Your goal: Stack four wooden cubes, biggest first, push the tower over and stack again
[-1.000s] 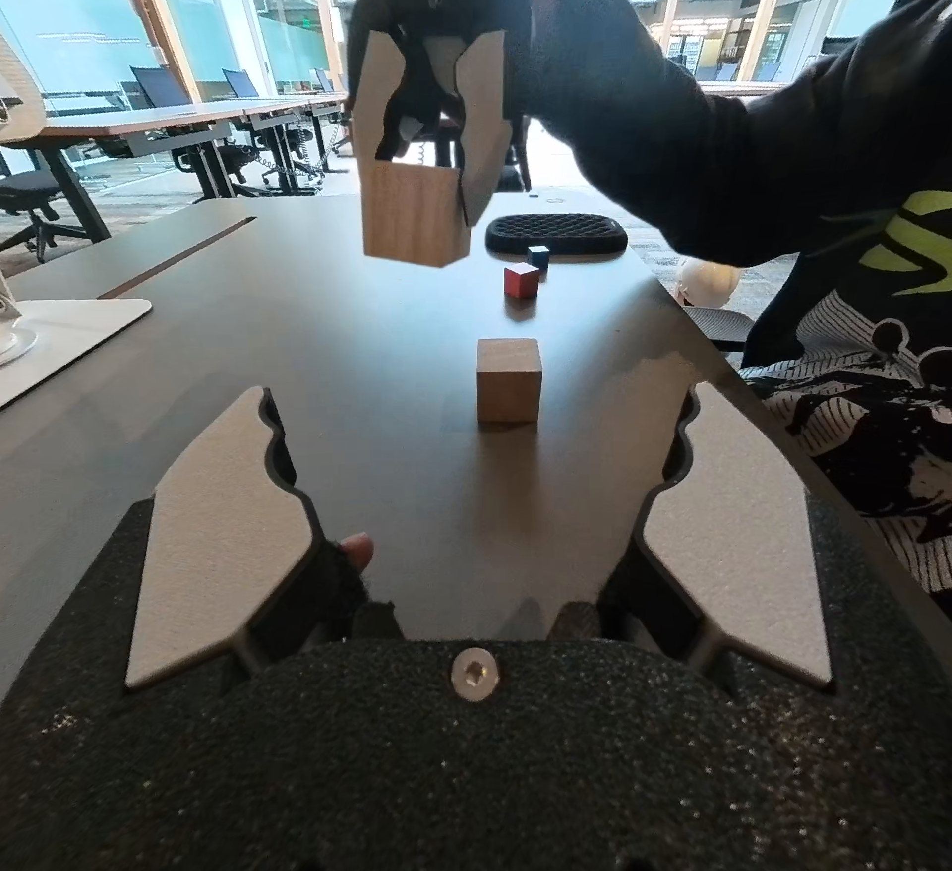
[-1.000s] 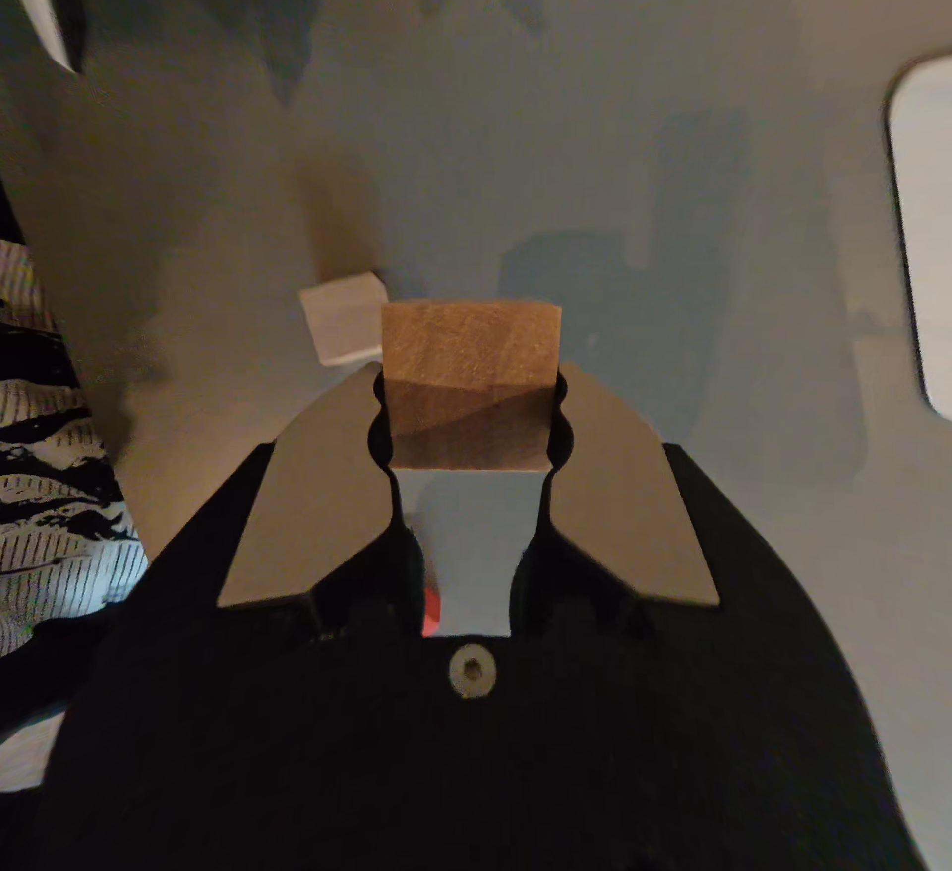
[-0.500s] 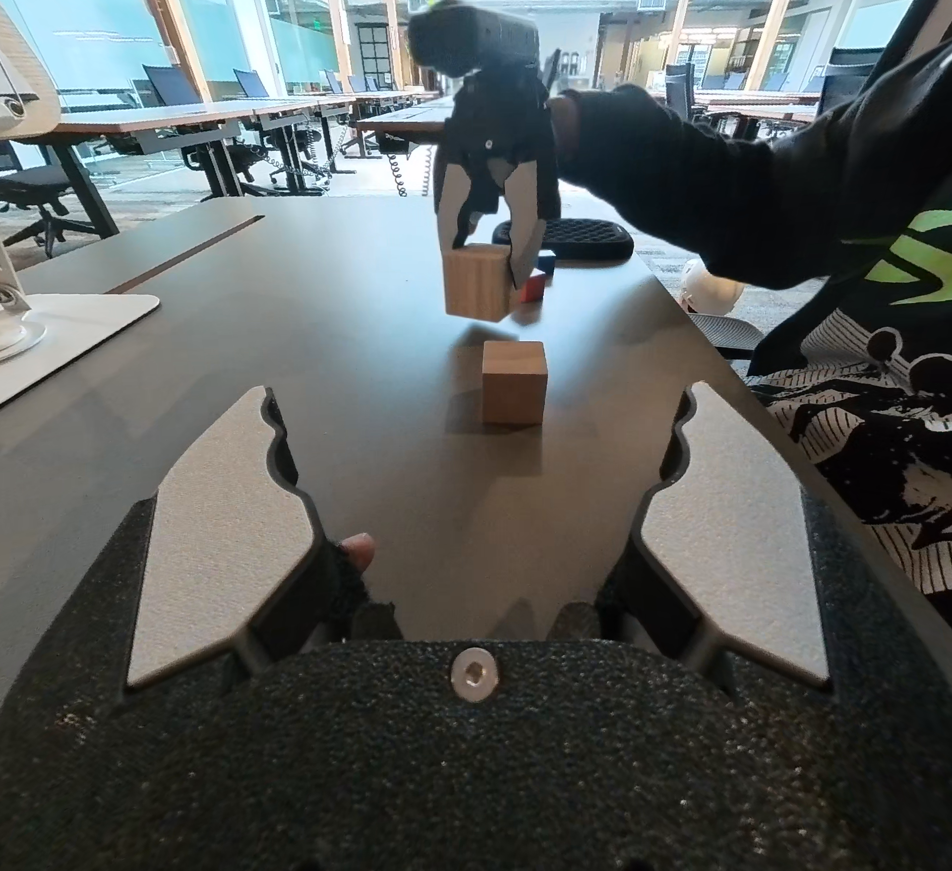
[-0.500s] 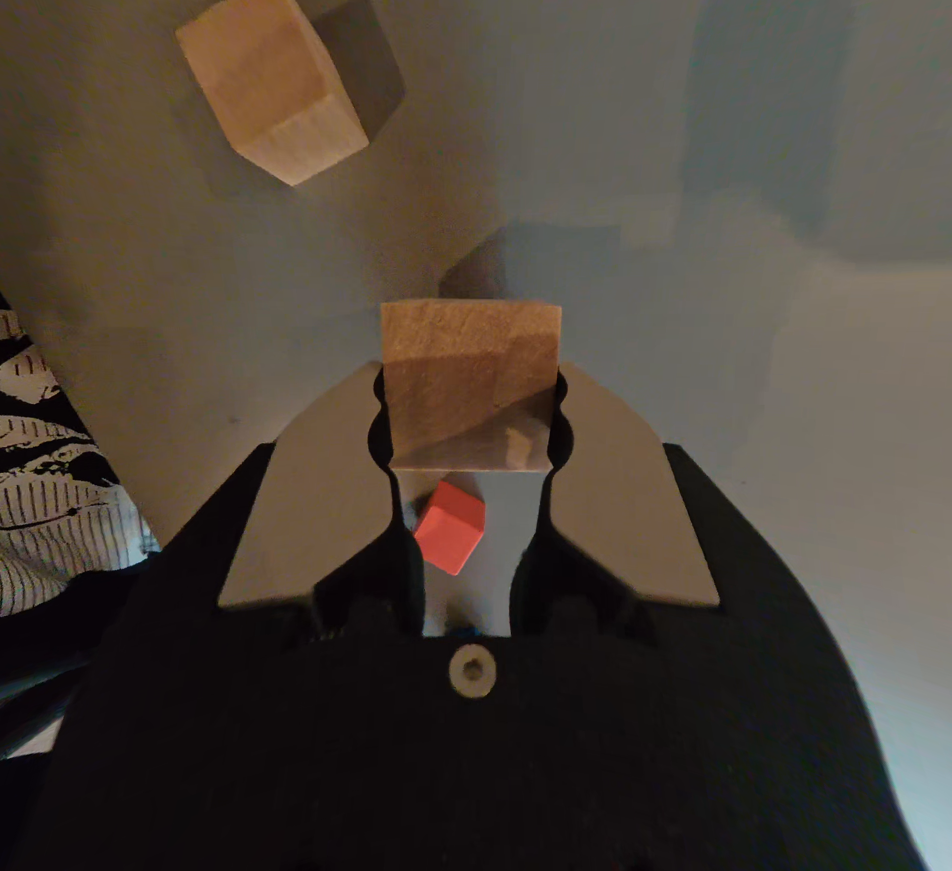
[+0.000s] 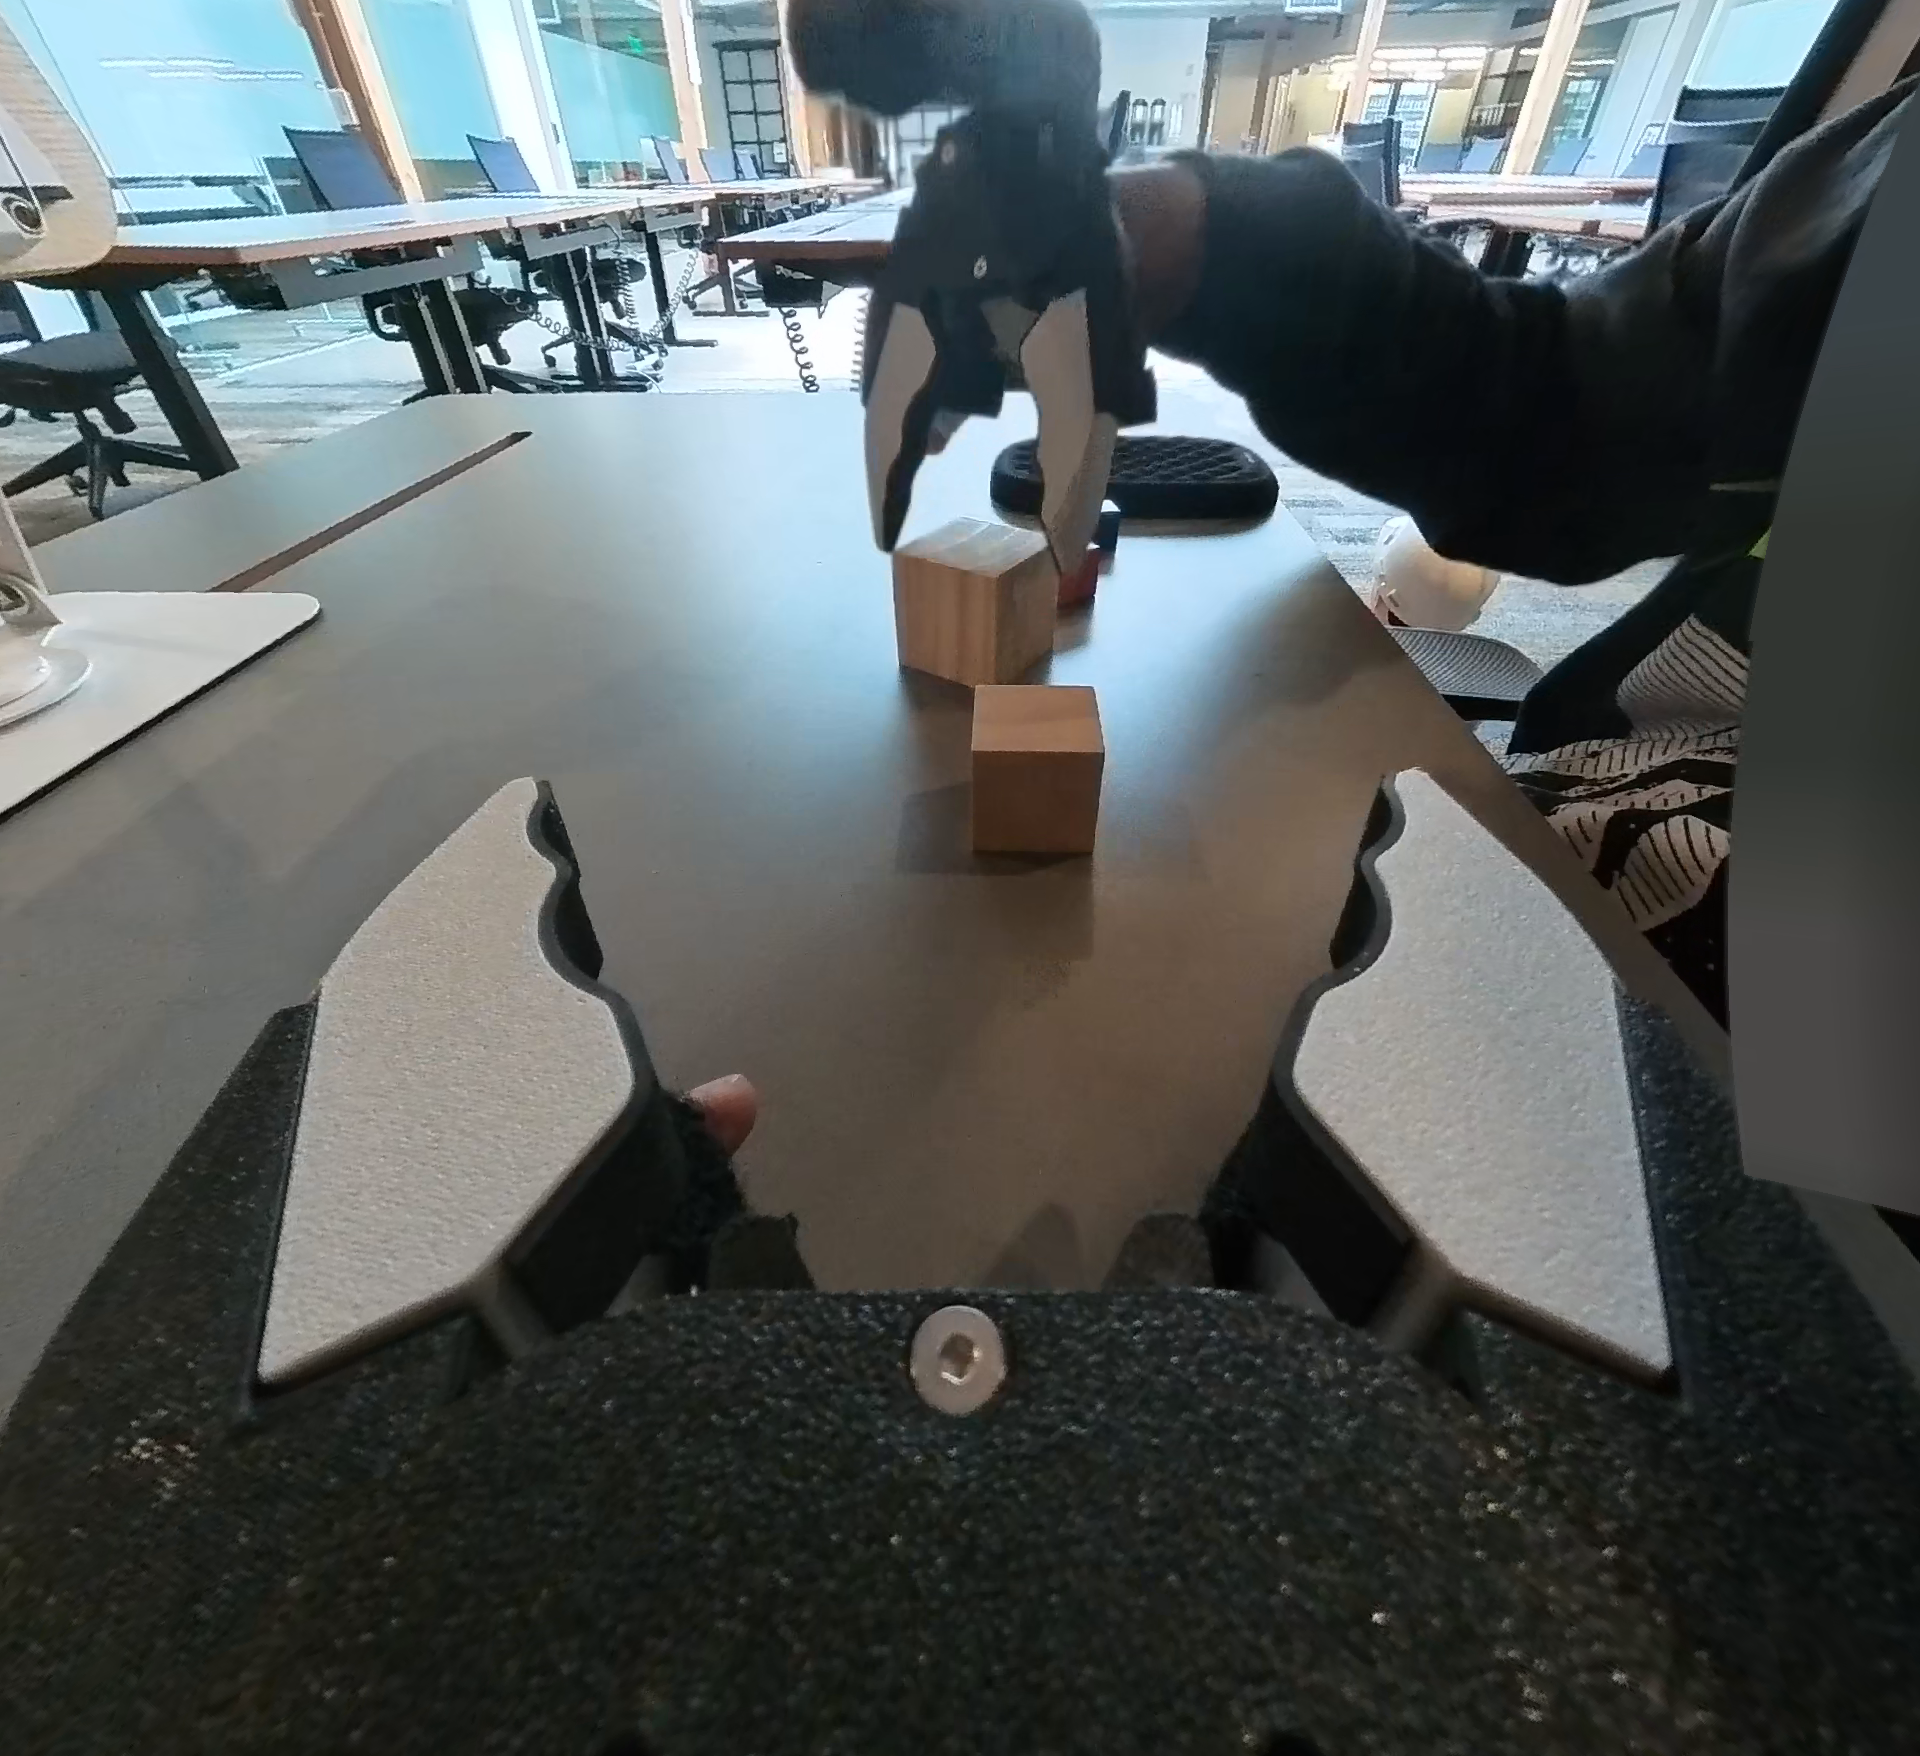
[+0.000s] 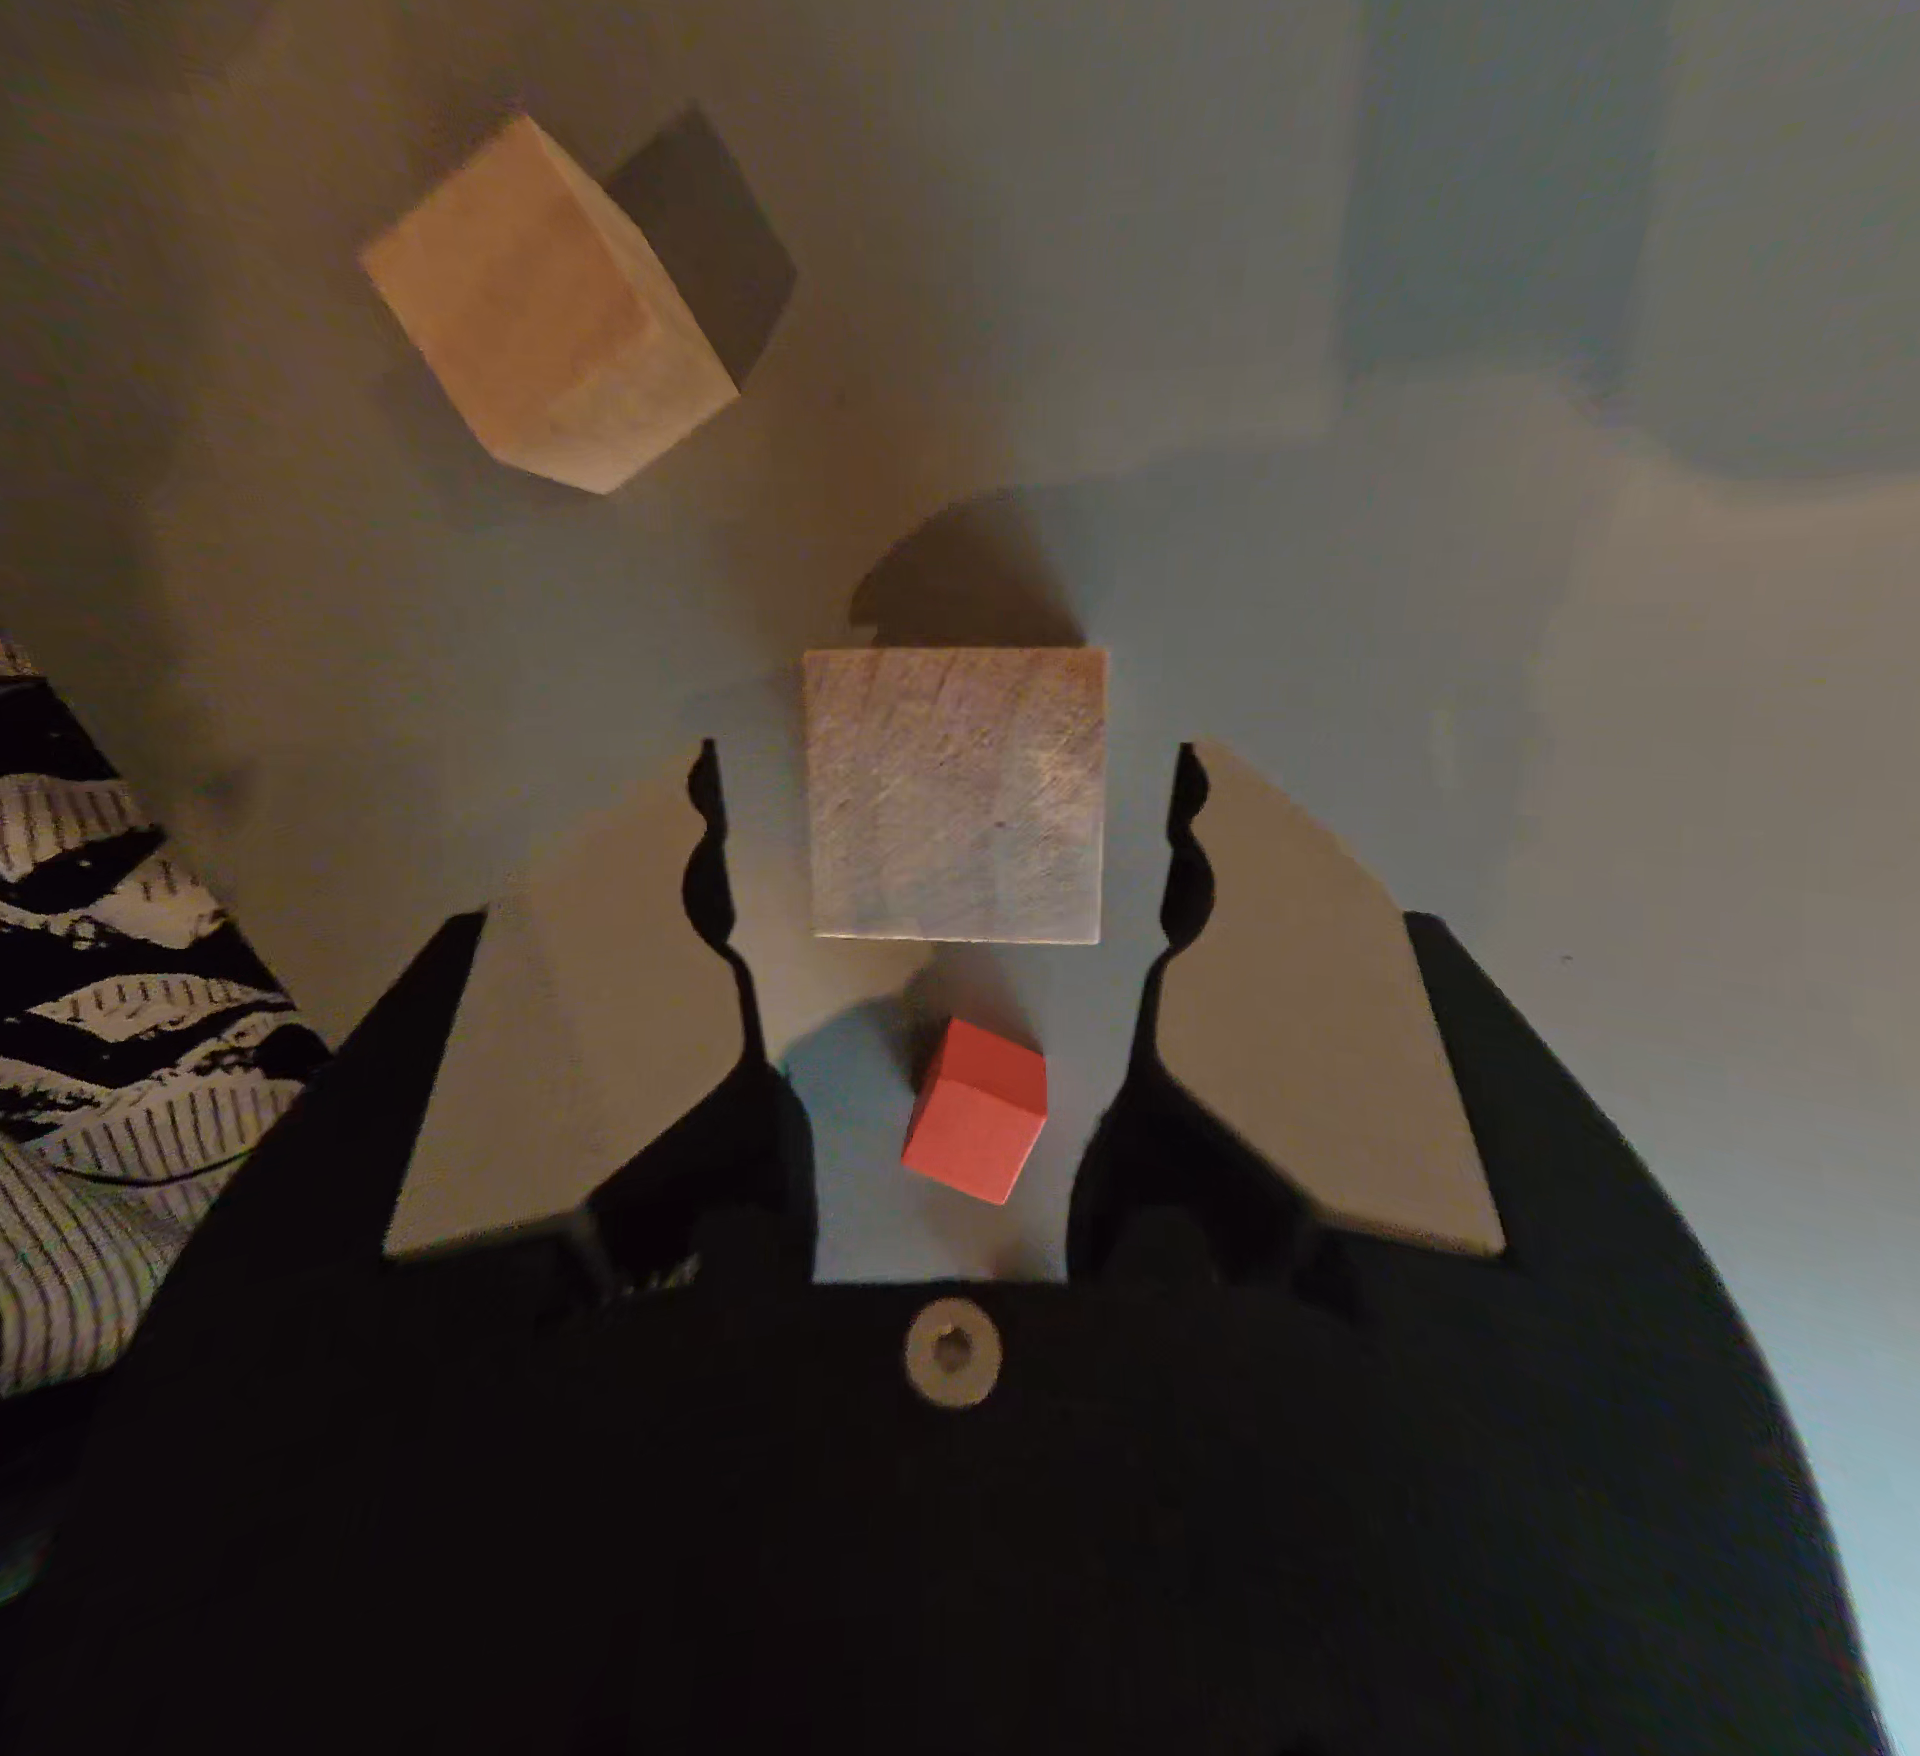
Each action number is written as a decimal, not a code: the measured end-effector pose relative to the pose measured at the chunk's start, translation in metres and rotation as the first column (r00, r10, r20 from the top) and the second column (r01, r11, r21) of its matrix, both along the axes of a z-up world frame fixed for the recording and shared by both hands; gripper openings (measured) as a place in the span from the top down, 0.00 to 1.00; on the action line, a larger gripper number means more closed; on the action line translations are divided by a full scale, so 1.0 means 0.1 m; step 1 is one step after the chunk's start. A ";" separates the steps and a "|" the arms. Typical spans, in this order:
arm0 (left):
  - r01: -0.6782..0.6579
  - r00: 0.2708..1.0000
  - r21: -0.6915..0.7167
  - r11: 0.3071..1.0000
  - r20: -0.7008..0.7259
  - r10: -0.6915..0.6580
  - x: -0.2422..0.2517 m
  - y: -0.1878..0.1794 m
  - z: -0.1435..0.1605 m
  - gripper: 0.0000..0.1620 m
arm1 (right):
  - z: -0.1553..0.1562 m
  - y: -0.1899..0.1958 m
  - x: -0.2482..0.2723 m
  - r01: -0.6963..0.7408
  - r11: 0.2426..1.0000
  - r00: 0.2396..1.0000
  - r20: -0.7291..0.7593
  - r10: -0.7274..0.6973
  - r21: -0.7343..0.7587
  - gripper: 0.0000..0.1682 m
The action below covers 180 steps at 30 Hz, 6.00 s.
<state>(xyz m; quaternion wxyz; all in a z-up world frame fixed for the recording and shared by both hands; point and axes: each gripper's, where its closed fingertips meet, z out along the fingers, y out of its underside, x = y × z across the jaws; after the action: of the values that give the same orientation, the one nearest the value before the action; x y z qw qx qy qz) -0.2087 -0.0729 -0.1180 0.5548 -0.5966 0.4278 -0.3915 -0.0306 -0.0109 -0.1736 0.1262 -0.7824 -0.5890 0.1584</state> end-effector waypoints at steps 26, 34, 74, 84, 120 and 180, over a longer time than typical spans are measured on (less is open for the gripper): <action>0.011 1.000 -0.004 1.000 -0.014 -0.011 0.02 -0.01 -0.02 0.16 | -0.15 -0.51 -0.92 -0.544 0.836 0.839 0.030 0.544 0.068 0.74; 0.006 1.000 -0.002 1.000 -0.015 -0.006 0.02 -0.01 -0.02 0.16 | 0.35 -0.24 -0.63 -0.352 0.930 0.935 -0.001 0.354 0.110 0.74; -0.001 1.000 -0.005 1.000 -0.011 0.001 0.01 0.00 -0.02 0.17 | 0.42 -0.01 0.07 -0.072 0.996 0.991 -0.112 0.077 0.051 0.70; -0.001 1.000 -0.002 1.000 -0.017 0.001 0.01 0.00 -0.02 0.17 | 0.32 -0.10 0.70 0.091 0.991 0.992 -0.093 -0.082 0.101 0.69; -0.001 1.000 -0.003 1.000 -0.019 0.001 0.02 -0.01 -0.02 0.18 | 0.75 0.00 0.10 -0.028 0.990 0.983 -0.175 0.052 0.141 0.84; 0.000 1.000 -0.009 1.000 -0.028 0.000 0.02 0.00 -0.04 0.18 | 0.51 -0.08 1.17 0.371 0.893 0.928 -0.123 -0.351 0.253 0.87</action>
<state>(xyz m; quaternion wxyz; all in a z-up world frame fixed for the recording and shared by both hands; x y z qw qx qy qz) -0.2063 -0.0731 -0.1219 0.5462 -0.6045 0.4338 -0.3848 0.0863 -0.0189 -0.1224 0.2813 -0.8468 -0.4446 0.0786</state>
